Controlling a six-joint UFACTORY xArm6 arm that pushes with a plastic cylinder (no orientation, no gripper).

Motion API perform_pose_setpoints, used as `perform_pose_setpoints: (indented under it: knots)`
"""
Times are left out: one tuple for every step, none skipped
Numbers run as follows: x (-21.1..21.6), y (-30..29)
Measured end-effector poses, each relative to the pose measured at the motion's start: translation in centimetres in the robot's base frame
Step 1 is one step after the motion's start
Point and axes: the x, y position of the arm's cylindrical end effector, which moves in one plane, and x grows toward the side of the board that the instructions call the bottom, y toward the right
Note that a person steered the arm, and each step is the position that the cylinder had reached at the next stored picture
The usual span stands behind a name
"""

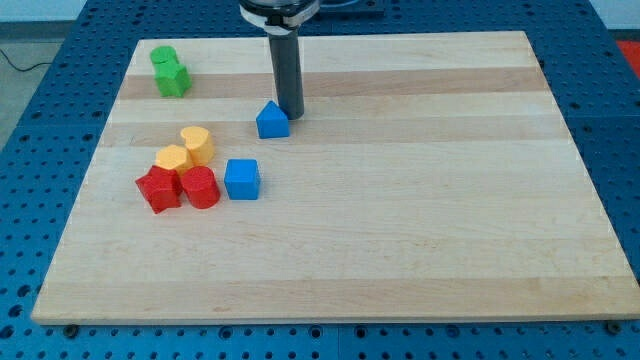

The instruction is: Move the blue triangle parallel right to the blue cube

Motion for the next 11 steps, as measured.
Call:
perform_pose_setpoints:
  knots:
    - [-4.2,-0.8]
    - [-4.1,-4.0]
    - [-1.0,-4.9]
    - [2.9,-3.2]
    - [6.5,-0.6]
    - [6.7,0.9]
    - [6.1,1.2]
    - [7.9,1.2]
    - [9.8,1.2]
    - [7.8,2.6]
    - [5.8,7.7]
